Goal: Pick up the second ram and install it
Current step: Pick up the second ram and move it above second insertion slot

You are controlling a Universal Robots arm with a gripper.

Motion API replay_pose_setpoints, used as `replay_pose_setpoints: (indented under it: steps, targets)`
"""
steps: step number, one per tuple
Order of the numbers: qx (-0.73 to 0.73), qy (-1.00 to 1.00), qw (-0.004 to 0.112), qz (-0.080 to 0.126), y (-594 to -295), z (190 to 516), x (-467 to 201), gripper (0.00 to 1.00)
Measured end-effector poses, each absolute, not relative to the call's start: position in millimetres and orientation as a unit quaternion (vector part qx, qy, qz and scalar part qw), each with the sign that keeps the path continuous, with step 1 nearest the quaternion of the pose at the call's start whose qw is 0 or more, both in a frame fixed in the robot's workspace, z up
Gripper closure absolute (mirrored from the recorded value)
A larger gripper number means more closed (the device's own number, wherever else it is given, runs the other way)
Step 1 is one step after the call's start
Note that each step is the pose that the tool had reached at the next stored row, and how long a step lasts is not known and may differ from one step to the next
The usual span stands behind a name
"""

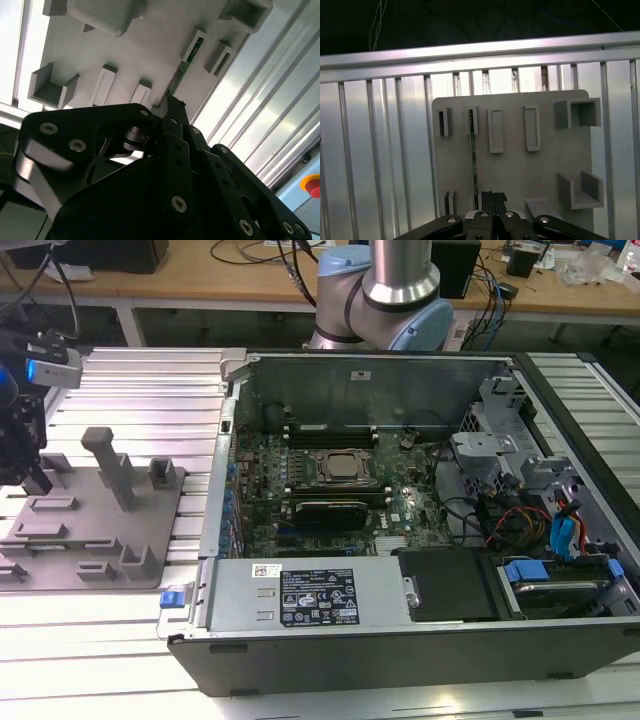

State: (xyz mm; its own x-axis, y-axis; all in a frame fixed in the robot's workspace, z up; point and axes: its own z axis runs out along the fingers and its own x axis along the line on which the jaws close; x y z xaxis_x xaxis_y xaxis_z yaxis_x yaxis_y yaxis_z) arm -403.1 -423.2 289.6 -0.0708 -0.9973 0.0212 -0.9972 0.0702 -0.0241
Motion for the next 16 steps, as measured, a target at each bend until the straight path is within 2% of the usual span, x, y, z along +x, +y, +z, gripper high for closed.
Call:
replay_pose_setpoints:
  steps: [9, 16]
  targets:
    - [-0.682, 0.732, 0.006, -0.010, -437.0, 262.9, -416.9, 0.92]
    - [-0.682, 0.732, 0.006, -0.009, -446.3, 245.4, -417.2, 0.92]
